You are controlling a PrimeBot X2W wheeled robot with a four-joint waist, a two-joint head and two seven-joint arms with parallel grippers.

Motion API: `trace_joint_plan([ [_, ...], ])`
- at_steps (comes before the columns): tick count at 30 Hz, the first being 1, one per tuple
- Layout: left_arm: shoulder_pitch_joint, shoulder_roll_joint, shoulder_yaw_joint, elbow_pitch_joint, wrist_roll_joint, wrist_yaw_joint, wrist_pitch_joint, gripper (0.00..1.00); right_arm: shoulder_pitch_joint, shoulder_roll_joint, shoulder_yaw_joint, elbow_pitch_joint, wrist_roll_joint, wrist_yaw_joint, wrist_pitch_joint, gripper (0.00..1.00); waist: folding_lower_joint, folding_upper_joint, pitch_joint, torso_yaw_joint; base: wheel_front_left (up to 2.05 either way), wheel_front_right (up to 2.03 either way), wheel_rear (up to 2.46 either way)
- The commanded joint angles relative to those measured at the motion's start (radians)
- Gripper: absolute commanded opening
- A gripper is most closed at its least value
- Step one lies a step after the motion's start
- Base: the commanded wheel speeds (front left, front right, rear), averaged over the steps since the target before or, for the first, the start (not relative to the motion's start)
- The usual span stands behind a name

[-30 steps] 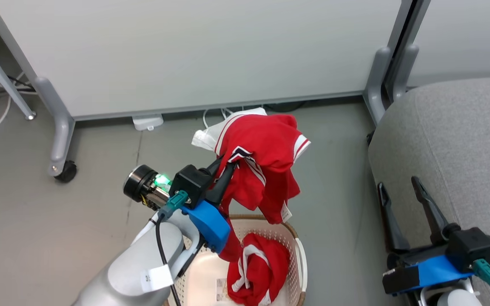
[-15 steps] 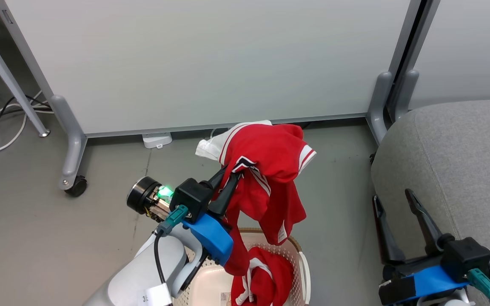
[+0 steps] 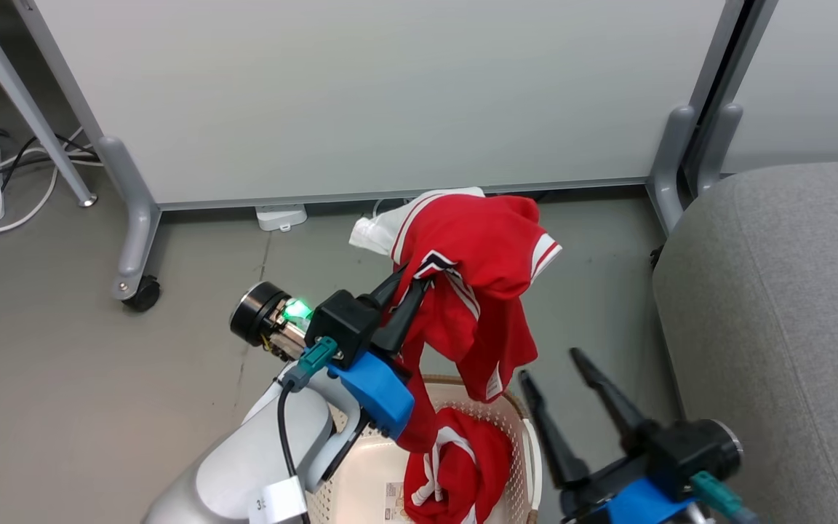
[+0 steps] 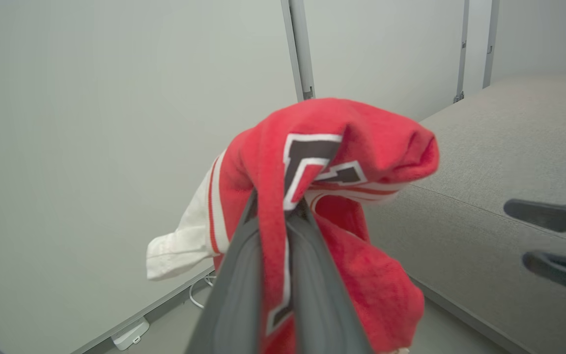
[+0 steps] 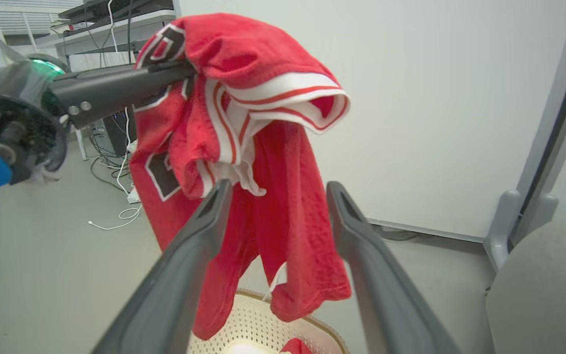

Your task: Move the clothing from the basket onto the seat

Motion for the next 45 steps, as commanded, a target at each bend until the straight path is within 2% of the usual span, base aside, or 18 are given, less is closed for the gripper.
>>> trace_joint_plan([
  [1, -0.021, -0.002, 0.0, -0.002, 0.004, -0.002, -0.002, 0.0, -0.018, -0.002, 0.011, 0.006, 0.007, 0.0, -0.001, 1.0, -0.0001, -0.0001, 0.005, 0.004, 0.0, 0.0, 0.0],
  [10, -0.08, -0.044, -0.013, -0.003, 0.018, -0.006, -0.002, 0.0, -0.12, -0.003, 0.17, 0.127, -0.008, 0.0, 0.0, 1.0, -0.0001, -0.0001, 0.046, 0.039, 0.0, 0.0, 0.0],
  [15, -0.109, -0.071, -0.023, -0.009, 0.026, -0.008, -0.003, 0.0, -0.209, -0.003, 0.215, 0.202, -0.008, 0.0, -0.001, 1.0, -0.0001, -0.0001, 0.077, 0.06, 0.0, 0.0, 0.0],
  [24, -0.156, -0.121, -0.032, -0.029, 0.033, -0.007, -0.004, 0.0, -0.357, -0.002, 0.221, 0.293, 0.0, 0.0, 0.0, 1.0, -0.0001, -0.0001, 0.13, 0.105, 0.0, 0.0, 0.0],
  [33, -0.169, -0.141, -0.03, -0.034, 0.037, -0.009, -0.005, 0.0, -0.43, -0.002, 0.185, 0.359, 0.0, 0.0, 0.0, 0.98, -0.0001, -0.0001, 0.148, 0.12, 0.0, 0.0, 0.0],
  [34, -0.167, -0.142, -0.028, -0.034, 0.039, -0.009, -0.005, 0.0, -0.432, -0.002, 0.184, 0.364, 0.003, 0.0, 0.0, 0.14, -0.0001, -0.0001, 0.148, 0.12, 0.0, 0.0, 0.0],
  [35, -0.165, -0.144, -0.027, -0.034, 0.04, -0.01, -0.005, 0.0, -0.437, -0.002, 0.184, 0.364, 0.007, 0.0, -0.001, 0.0, -0.0001, -0.0001, 0.148, 0.121, 0.0, 0.0, 0.0],
  [45, -0.149, -0.148, -0.01, -0.031, 0.054, -0.017, -0.005, 0.0, -0.447, -0.002, 0.192, 0.373, 0.019, 0.0, -0.001, 0.0, -0.0001, -0.0001, 0.145, 0.114, 0.0, 0.0, 0.0],
])
